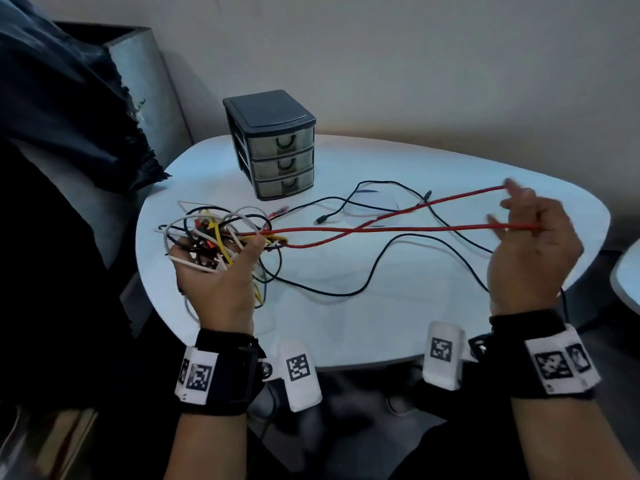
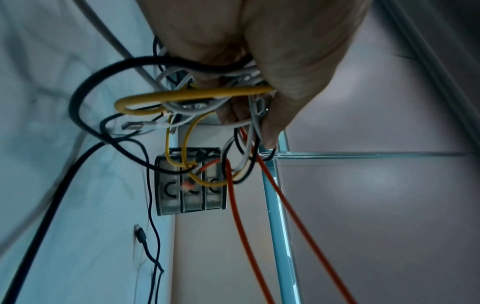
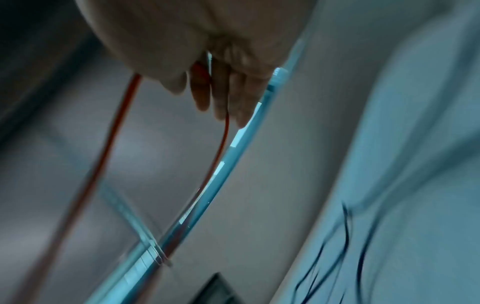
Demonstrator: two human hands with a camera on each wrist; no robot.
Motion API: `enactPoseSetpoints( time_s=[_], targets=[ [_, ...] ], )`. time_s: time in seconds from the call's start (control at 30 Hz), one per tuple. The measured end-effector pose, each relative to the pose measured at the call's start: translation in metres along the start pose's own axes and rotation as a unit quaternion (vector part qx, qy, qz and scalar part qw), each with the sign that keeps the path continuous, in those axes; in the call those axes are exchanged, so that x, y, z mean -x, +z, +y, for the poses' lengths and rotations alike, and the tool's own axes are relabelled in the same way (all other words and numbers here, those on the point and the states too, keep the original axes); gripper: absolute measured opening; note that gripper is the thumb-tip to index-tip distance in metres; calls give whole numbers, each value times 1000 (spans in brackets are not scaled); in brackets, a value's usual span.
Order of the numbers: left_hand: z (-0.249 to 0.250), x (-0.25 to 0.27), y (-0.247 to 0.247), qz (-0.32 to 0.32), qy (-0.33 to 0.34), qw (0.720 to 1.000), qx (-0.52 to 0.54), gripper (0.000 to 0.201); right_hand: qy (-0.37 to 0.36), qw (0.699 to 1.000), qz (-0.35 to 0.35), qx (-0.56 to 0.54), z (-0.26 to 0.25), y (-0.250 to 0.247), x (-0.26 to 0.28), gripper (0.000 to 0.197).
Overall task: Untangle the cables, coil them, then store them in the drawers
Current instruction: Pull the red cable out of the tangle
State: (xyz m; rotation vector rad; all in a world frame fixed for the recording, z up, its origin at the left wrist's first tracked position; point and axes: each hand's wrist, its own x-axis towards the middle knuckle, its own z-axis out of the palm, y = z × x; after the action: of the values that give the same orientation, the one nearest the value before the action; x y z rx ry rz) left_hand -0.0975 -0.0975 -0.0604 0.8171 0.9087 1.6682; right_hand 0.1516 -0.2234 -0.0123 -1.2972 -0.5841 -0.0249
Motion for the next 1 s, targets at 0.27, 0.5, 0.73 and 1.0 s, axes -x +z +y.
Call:
enactPoseSetpoints(
  time_s=[0.27,0.5,0.73,1.0],
  targets=[
    [5,-8,-4,31,49,998,-4,62,-154,978,74,121,1,-5,3,37],
    [8,-13,-9,30,27,999,31,59,61,979,-11,193,12,-12,-15,43],
    [12,-5,-2,17,1,999,37,60,43,931,-146,332,9,-15,-24,36],
    [12,11,9,-1,-14,999,38,65,149,769,-359,507,21,-10,12,53]
  ],
)
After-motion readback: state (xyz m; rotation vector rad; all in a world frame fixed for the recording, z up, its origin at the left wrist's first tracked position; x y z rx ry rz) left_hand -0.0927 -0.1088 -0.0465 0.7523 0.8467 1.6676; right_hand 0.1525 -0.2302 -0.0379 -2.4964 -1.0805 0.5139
